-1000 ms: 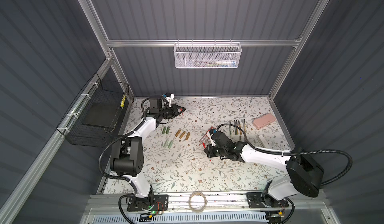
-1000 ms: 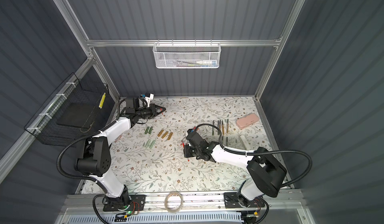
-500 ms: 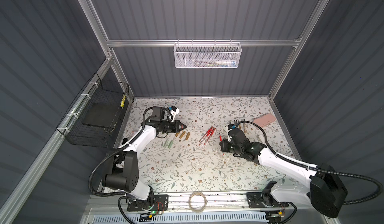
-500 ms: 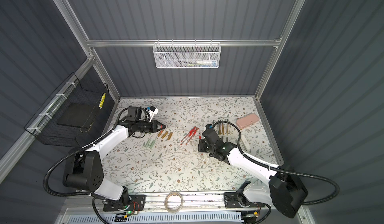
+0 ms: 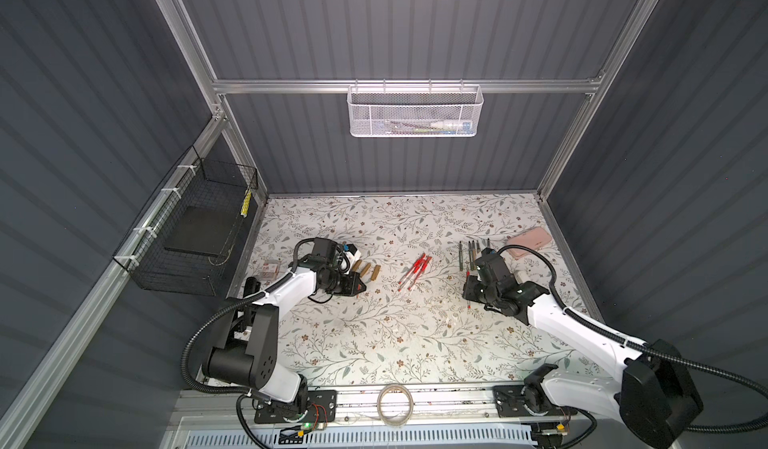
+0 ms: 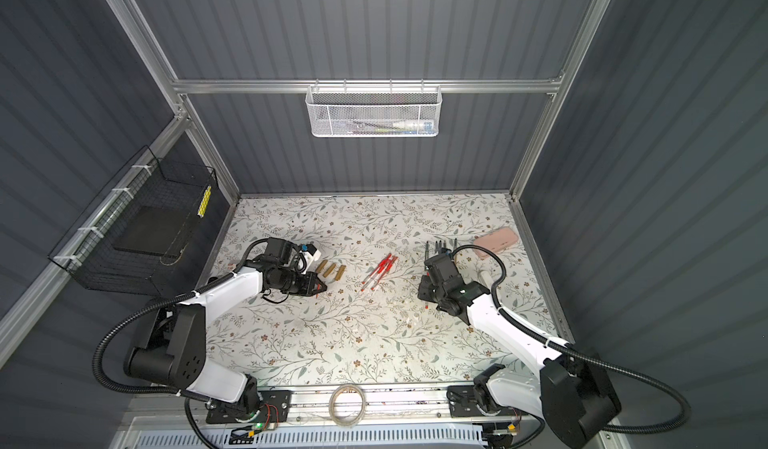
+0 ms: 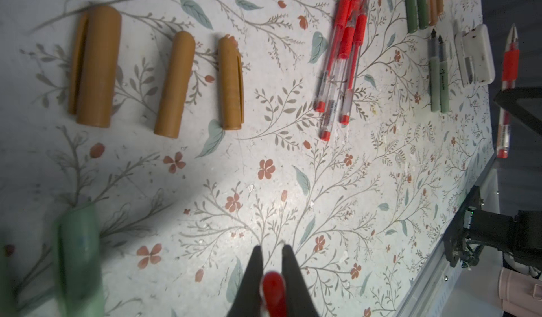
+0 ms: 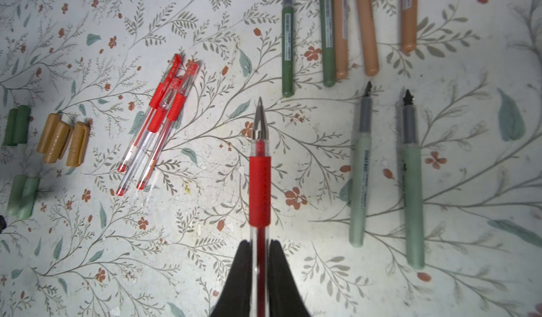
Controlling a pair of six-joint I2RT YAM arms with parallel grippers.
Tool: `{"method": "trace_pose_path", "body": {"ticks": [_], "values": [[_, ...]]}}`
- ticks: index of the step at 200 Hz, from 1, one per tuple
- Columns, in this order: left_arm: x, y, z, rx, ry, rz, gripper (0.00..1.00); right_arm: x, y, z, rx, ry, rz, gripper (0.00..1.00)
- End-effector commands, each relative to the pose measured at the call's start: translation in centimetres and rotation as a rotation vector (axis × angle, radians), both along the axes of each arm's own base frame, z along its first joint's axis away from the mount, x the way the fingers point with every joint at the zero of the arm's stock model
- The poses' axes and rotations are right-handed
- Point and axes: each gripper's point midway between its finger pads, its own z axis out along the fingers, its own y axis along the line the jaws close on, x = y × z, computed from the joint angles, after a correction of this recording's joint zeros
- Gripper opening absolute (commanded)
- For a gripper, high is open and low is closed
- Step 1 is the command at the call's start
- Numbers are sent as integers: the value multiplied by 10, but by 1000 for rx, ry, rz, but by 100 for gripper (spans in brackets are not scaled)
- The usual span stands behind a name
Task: Remove pen caps from pens
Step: Place the pen cap at the center of the table.
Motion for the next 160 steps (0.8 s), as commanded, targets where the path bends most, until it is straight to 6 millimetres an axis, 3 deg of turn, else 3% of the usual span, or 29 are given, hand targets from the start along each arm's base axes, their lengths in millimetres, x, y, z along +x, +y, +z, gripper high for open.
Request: {"method": "trace_pose_path", "body": {"ticks": [1, 53, 98, 160], "values": [[-2, 4, -20, 47, 22, -3, 0, 1, -10, -11, -49, 34, -22, 0], [0, 4, -42, 63, 121, 31, 3, 9, -21, -41, -77, 121, -41, 0], [4, 6, -49, 87, 146, 49, 11, 15, -25, -57, -88, 168, -51, 0], [7, 12, -38, 115, 84, 58, 41, 22, -29, -62, -110, 185, -59, 0]]}}
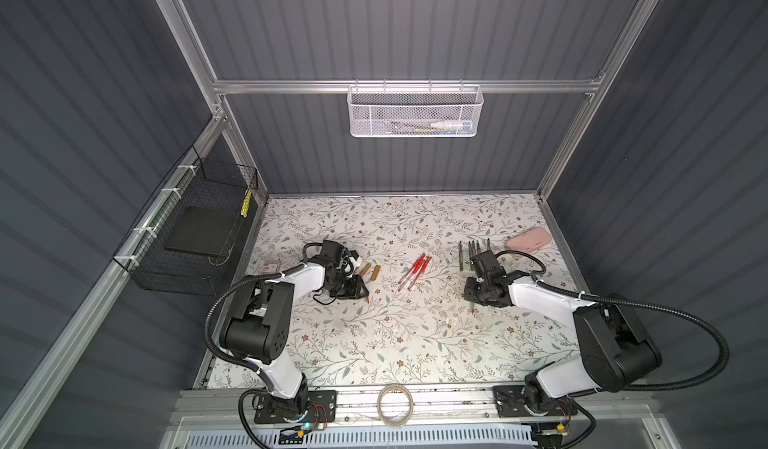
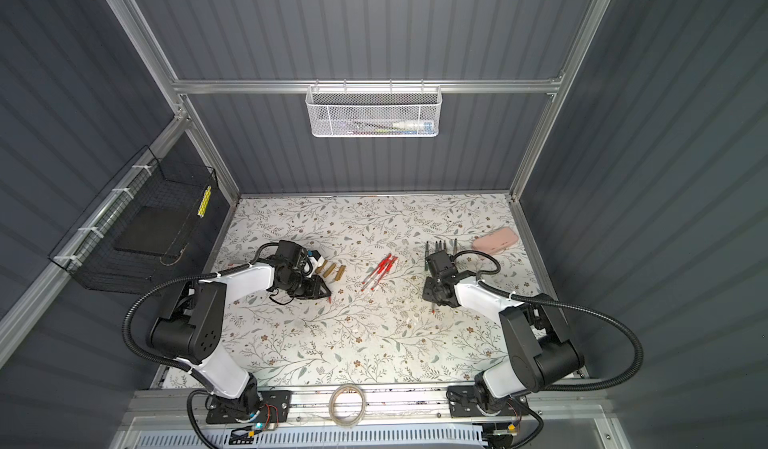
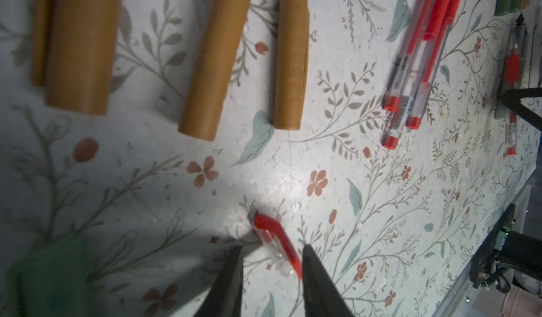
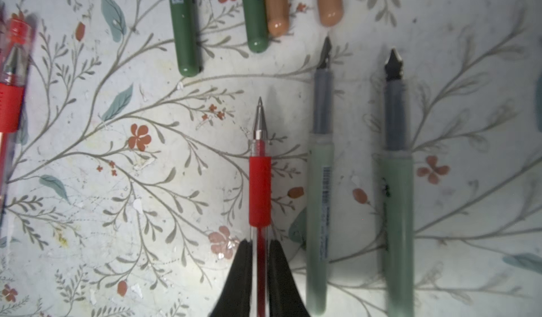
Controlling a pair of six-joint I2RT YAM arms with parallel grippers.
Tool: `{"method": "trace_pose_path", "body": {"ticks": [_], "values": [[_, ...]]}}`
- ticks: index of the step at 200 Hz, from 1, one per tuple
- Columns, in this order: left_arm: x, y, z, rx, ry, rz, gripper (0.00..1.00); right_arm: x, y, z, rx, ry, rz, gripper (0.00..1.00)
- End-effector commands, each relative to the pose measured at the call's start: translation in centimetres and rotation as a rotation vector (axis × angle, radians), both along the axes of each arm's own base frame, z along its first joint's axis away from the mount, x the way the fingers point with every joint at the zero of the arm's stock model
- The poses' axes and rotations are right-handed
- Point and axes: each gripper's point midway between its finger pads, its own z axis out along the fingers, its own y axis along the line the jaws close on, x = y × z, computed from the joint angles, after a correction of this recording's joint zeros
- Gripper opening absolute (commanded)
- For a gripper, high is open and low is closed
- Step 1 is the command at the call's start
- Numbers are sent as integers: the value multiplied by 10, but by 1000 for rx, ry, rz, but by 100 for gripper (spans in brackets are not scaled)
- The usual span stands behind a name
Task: Remove pen caps from pens
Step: Place the pen cap at the center of the table.
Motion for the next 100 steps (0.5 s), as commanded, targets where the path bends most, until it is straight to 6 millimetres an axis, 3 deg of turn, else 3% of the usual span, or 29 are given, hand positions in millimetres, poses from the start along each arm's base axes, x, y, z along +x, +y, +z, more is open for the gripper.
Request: {"method": "trace_pose_path", "body": {"ticks": [1, 54, 100], "values": [[-3, 6, 3, 39, -20, 1, 41, 7, -2, 5, -13, -11, 3, 0], [2, 7, 31, 22, -116, -4, 46, 10, -6, 3, -32, 6, 0, 3], [13, 14, 56, -28, -193, 31, 61, 10, -8, -2, -48, 20, -4, 7]]}}
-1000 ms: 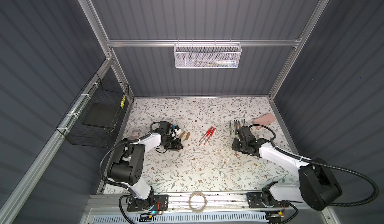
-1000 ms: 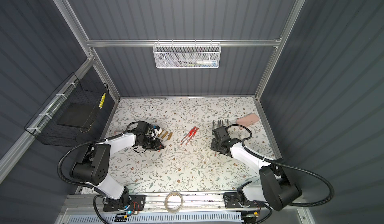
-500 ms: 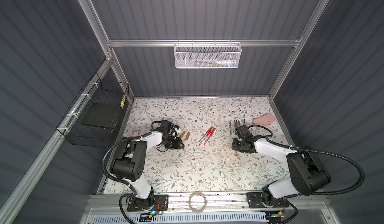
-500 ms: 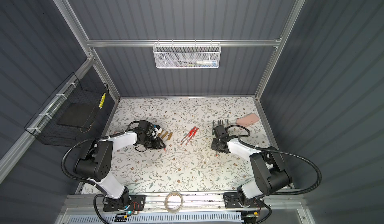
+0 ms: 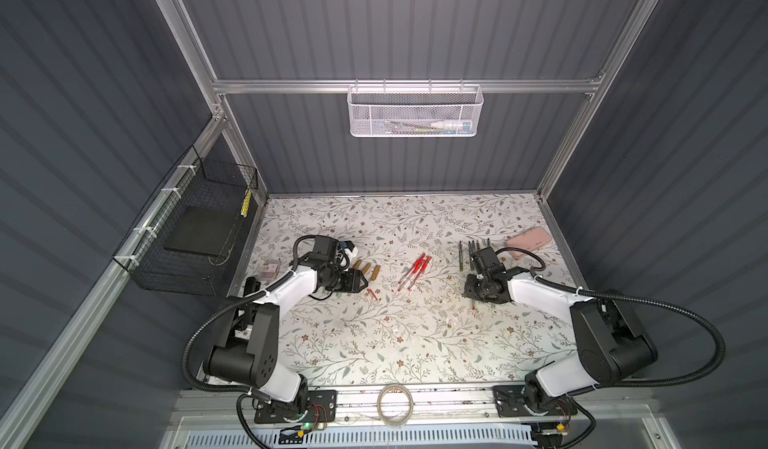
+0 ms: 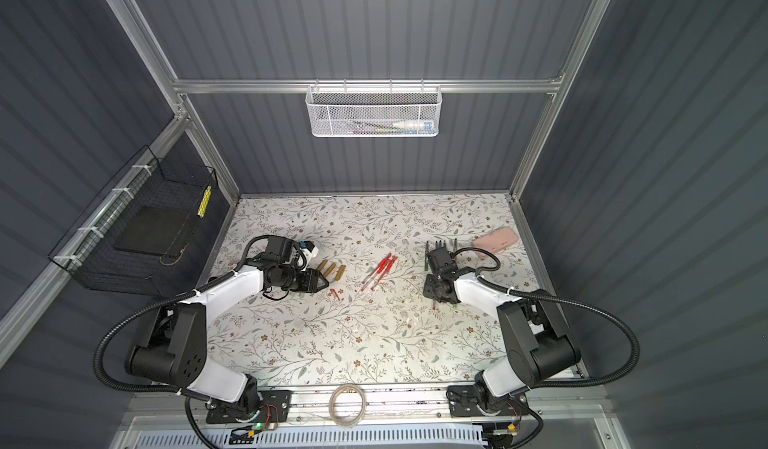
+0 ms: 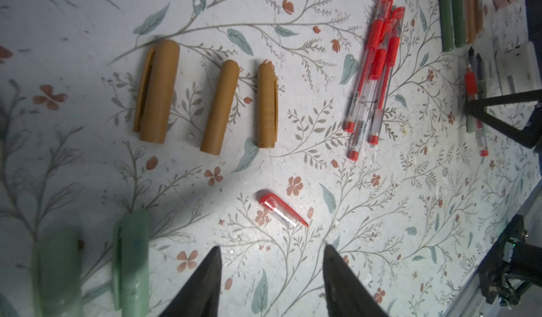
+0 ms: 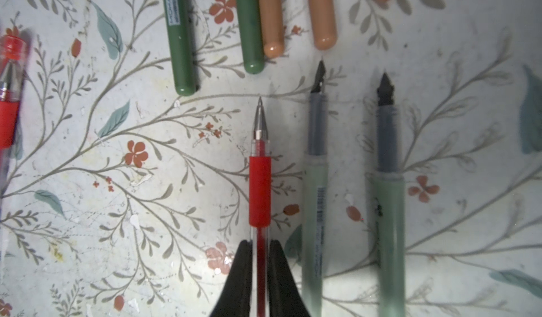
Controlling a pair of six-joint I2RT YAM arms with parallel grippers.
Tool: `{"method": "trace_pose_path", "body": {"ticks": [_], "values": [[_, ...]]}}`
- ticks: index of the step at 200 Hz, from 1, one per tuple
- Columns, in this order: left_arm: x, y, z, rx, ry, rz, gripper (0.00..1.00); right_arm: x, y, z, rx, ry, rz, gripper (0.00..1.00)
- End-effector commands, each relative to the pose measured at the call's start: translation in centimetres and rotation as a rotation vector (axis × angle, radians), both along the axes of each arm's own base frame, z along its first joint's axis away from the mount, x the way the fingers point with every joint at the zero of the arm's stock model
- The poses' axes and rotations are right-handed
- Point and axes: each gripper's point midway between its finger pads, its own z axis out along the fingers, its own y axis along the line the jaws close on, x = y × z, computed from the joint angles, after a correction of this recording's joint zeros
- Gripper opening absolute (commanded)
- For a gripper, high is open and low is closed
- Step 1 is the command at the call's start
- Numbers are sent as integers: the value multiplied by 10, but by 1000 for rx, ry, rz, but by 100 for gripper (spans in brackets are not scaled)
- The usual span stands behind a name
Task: Remove pen caps from pens
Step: Place the pen cap at the center of the table, then place the pen at the middle-right of the table.
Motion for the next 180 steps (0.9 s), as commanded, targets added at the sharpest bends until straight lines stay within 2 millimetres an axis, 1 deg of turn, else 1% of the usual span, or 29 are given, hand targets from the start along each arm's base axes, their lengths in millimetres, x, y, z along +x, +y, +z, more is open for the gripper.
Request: {"method": "trace_pose_path", "body": {"ticks": [1, 21, 54, 76, 93, 120, 143, 147, 165, 180], "values": [[1, 7, 8, -23, -27, 11, 61, 3, -4, -1, -30, 14, -1, 8], [9, 15, 18, -45, -49, 47, 68, 3, -3, -2, -28, 16, -2, 12], [17, 30, 26, -75, -80, 95, 81, 6, -4, -4, -34, 19, -7, 18], [24, 44, 32, -89, -95, 149, 86, 7, -4, -4, -40, 15, -5, 21], [28, 52, 35, -99, -107, 180, 88, 7, -4, -1, -42, 19, -4, 24], [31, 64, 40, -115, -114, 224, 91, 9, -1, 15, -15, -11, -3, 26], [33, 69, 42, -122, -127, 237, 94, 15, 5, 38, 22, -59, -5, 29], [33, 70, 43, -123, -129, 240, 95, 11, 5, 39, 19, -45, -4, 30], [33, 73, 43, -121, -129, 248, 96, 14, 15, 54, 44, -81, 8, 32], [33, 74, 42, -122, -132, 248, 99, 17, 28, 57, 71, -88, 24, 34]]}}
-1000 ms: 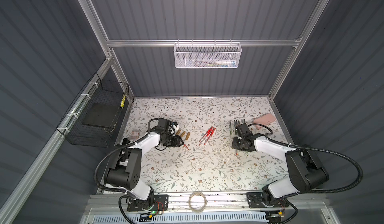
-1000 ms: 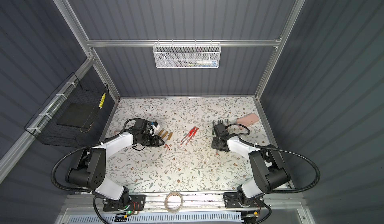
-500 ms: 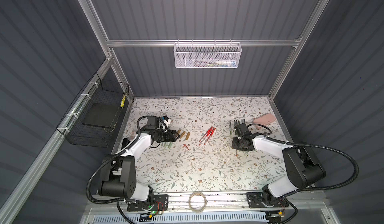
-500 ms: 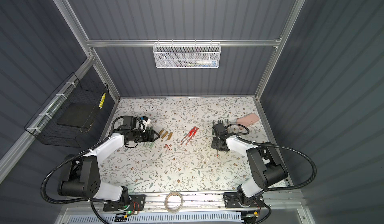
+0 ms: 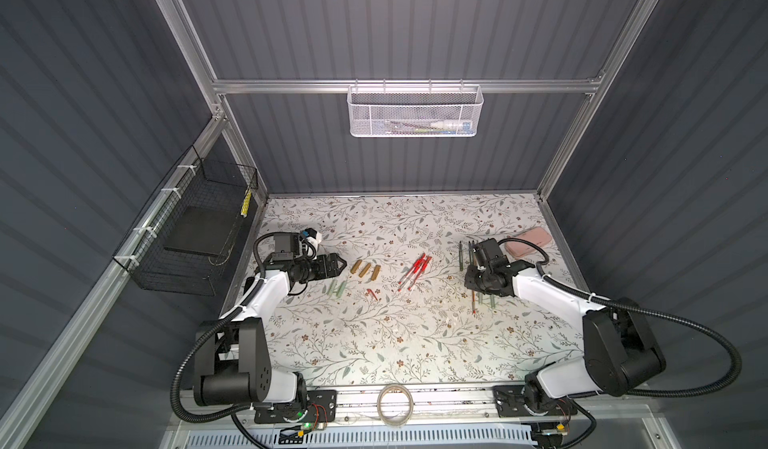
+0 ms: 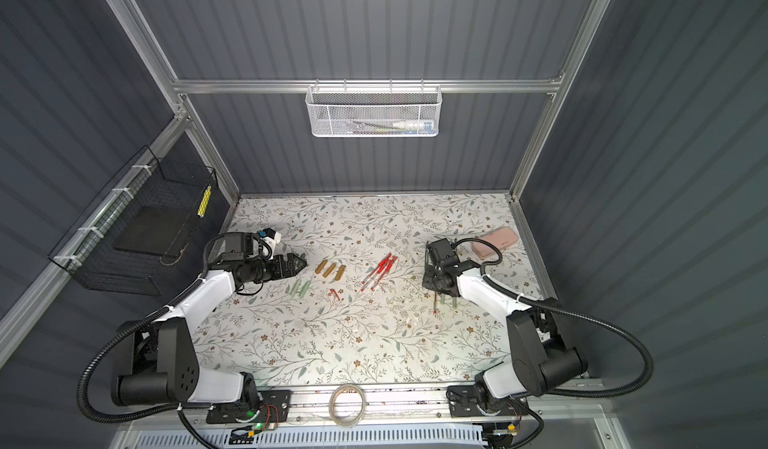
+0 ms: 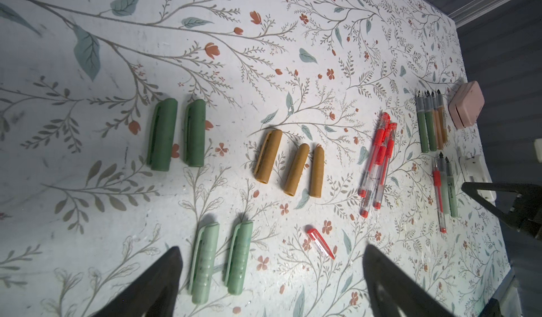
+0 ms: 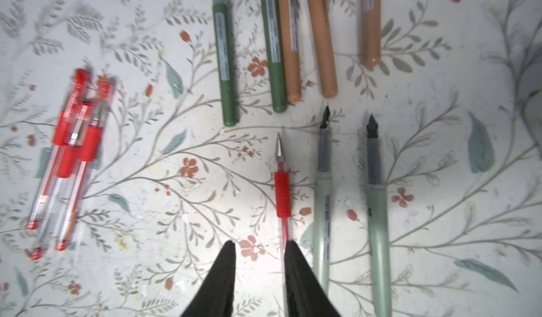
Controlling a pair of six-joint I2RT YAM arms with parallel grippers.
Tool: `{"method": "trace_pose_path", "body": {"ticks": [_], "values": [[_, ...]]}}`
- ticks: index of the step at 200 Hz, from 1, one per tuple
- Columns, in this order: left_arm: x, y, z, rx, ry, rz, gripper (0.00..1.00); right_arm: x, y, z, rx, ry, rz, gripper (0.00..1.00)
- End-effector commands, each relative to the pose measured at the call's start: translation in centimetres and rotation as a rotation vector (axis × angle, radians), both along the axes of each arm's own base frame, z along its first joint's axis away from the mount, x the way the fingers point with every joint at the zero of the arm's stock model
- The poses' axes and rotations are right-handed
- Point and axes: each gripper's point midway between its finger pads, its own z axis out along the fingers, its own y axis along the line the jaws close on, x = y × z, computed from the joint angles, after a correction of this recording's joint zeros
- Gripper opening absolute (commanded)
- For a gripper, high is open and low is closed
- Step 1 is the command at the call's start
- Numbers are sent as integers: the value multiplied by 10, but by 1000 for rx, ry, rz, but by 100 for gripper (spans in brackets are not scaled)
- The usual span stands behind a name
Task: Remove pen caps from pens
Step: Place the pen at the middle-right of the table, then pick up the pen from the center of the table.
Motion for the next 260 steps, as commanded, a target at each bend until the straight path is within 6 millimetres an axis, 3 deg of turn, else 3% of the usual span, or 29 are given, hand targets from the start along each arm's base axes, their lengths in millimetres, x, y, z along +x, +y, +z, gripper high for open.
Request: {"method": "trace_pose_path", "body": {"ticks": [1, 66, 108, 156, 260], "values": [[-4, -1, 3, -20, -10, -4, 99, 1, 17, 11, 36, -3, 17, 35], [-4, 4, 6, -17, -14, 8, 100, 25, 95, -2, 35, 20, 126, 46], [-3, 4, 7, -19, -19, 8, 100, 43, 126, -9, 28, 20, 174, 50], [-3, 4, 6, -19, -15, 10, 100, 49, 138, -27, -19, 84, 208, 50], [-3, 4, 5, -25, -5, 16, 100, 57, 137, -48, -89, 128, 211, 52]]}}
